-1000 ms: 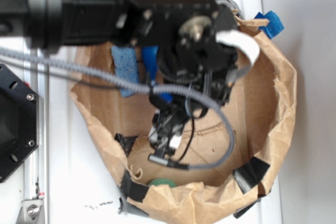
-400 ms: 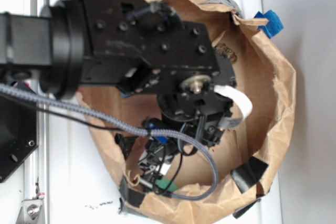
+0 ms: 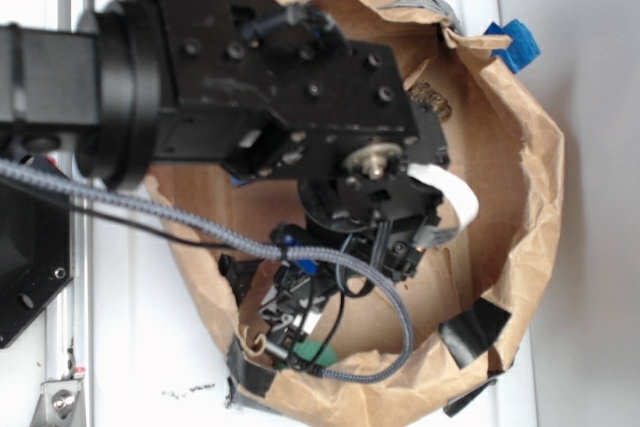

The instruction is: Grab the green ball.

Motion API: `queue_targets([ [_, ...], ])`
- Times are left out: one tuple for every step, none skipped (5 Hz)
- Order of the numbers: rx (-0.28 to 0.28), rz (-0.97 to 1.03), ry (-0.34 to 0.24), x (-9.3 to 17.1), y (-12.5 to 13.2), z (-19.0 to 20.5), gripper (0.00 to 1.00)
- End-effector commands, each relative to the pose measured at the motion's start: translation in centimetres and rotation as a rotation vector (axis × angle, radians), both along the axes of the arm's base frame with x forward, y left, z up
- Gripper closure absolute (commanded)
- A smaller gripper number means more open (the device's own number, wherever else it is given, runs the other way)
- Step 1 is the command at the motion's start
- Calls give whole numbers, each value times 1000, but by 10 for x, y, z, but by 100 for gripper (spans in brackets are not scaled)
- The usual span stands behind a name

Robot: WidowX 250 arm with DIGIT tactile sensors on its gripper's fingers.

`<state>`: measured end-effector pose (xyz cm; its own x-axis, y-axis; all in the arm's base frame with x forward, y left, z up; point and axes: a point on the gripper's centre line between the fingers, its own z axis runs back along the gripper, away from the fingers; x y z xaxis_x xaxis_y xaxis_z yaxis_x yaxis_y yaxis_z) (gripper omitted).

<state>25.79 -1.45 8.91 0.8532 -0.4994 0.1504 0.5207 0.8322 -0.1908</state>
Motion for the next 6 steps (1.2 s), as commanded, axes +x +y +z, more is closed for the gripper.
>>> queue_targets([
  [-3,-172,-39,14,-1,12,0],
  [0,-266,-40,21,5,13,0],
  [11,-351,-52,21,16,14,0],
  [20,-492,-89,15,20,8,0],
  [38,-694,-143,8,9,-5,0],
  [19,-814,-177,5,-9,-10,0],
])
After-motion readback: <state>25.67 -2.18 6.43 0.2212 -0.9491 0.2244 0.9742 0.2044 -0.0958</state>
